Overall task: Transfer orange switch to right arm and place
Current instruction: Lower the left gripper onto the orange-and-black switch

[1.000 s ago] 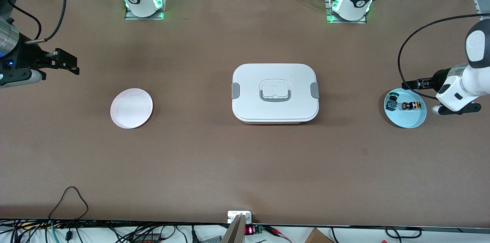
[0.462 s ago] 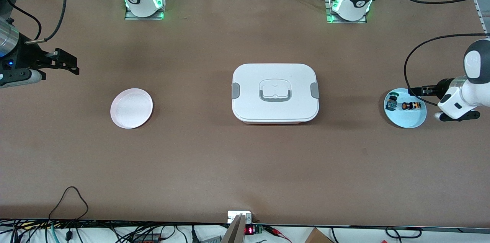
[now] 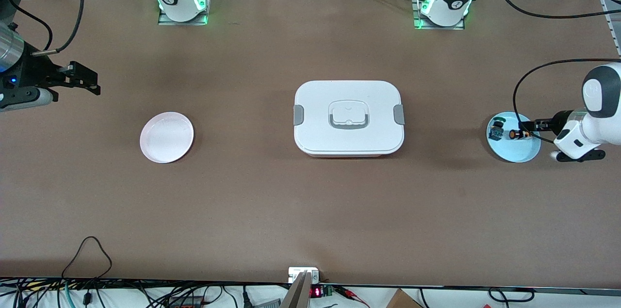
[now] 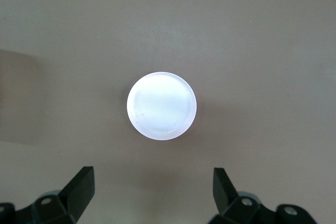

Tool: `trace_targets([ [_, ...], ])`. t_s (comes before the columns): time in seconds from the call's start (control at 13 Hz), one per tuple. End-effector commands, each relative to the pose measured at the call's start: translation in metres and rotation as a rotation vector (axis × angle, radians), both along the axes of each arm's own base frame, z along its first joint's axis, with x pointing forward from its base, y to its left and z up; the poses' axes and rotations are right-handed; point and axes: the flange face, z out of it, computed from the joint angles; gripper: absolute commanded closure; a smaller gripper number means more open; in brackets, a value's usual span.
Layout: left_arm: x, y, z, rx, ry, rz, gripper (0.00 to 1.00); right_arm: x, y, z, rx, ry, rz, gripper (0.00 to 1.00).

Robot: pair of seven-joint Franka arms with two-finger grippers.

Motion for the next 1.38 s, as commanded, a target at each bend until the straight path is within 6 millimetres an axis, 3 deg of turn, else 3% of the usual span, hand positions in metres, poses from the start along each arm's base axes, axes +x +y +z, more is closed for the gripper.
trace_targets([
  [0.0, -0.001, 0.025, -0.016, -0.006, -0.017, -0.039, 0.0, 0.0, 0.0, 0.005, 0.013, -0.01, 0.01, 0.0],
  [0.31, 0.001, 0.029, -0.036, -0.005, -0.063, -0.032, 0.0, 0.0, 0.0, 0.006, 0.013, -0.011, 0.01, 0.0],
  [0.62, -0.01, 0.023, -0.061, 0.002, -0.109, -0.041, 0.0, 0.0, 0.0, 0.006, 0.013, -0.011, 0.01, 0.0],
  [1.31, -0.02, 0.04, -0.074, 0.011, -0.148, -0.064, 0.0, 0.0, 0.0, 0.006, 0.014, -0.013, 0.01, 0.0],
])
